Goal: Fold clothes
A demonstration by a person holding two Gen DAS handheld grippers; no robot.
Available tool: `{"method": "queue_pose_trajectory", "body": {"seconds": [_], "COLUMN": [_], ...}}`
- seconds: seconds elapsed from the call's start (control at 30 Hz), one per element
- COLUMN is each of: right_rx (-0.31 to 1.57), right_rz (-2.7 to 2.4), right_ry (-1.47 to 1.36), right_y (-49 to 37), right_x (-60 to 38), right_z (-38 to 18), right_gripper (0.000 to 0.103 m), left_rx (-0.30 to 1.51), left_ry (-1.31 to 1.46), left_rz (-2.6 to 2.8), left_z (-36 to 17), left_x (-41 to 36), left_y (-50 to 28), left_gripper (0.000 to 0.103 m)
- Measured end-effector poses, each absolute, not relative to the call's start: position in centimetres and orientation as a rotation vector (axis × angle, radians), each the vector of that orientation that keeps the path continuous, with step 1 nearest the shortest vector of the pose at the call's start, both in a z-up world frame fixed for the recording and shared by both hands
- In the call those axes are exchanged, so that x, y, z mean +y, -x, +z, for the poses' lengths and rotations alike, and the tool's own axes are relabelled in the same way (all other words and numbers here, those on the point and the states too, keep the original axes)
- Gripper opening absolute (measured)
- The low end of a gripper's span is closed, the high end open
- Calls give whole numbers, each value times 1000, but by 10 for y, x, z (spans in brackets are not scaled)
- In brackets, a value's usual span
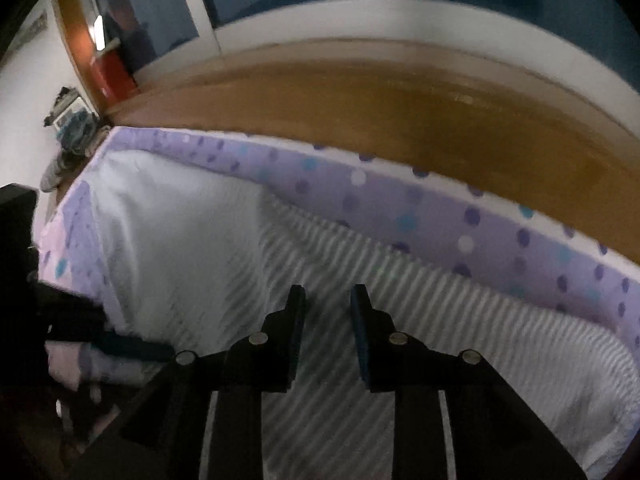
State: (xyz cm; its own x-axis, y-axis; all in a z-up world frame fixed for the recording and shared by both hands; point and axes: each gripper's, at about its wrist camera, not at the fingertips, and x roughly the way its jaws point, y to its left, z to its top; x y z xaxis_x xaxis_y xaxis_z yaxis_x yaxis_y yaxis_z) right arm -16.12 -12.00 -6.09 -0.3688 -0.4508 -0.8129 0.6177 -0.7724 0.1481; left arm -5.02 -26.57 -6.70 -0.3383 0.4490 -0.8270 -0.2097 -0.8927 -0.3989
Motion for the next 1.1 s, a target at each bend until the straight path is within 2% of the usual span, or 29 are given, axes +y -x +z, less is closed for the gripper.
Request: {"method": "queue_pose_trajectory", "body": {"seconds": [0.13, 0.17, 0.47, 0.5, 0.53, 0.63, 0.77, 0.83, 1.0, 1.1], "right_rx": [152, 157, 481, 500, 520, 587, 521, 553, 241, 66], "right_rz": [-2194, -2198, -2105, -2101, -2098, -2141, -2258, -2330, -2404, -2426], "right_ry": [-1134, -1117, -1130, -1115, -1099, -1051, -1074, -1096, -1116, -1134], "right_y": [170, 172, 191, 189, 185, 177, 194, 204, 199, 184], "right_x": [-110, -108, -113, -113, -114, -117, -109, -107, -60, -18], "right_z": [-48, -45, -60, -60, -59, -60, -61, -66, -32, -17], "right_gripper": [24, 27, 27, 21, 3, 2, 1, 1, 2, 9], "left_rx": [-276, -289, -277, -280, -284, -290, -266, -254, -324, -302], "left_ry": [1510, 1514, 1508, 1508, 1509, 1512, 1512, 1516, 1513, 1478], "left_rz": [2272, 2267, 2278, 2280, 2281, 2282, 2293, 2296, 2262, 2249], "left_z": [-67, -68, -69, -69, -69, -68, -68, -67, -60, -55], "left_x": [-259, -261, -264, -264, -263, -264, -262, -261, -265, -256], "left_y": [51, 52, 50, 50, 50, 49, 48, 49, 54, 61], "left_gripper": [27, 27, 27, 27, 28, 28, 29, 29, 29, 29]}}
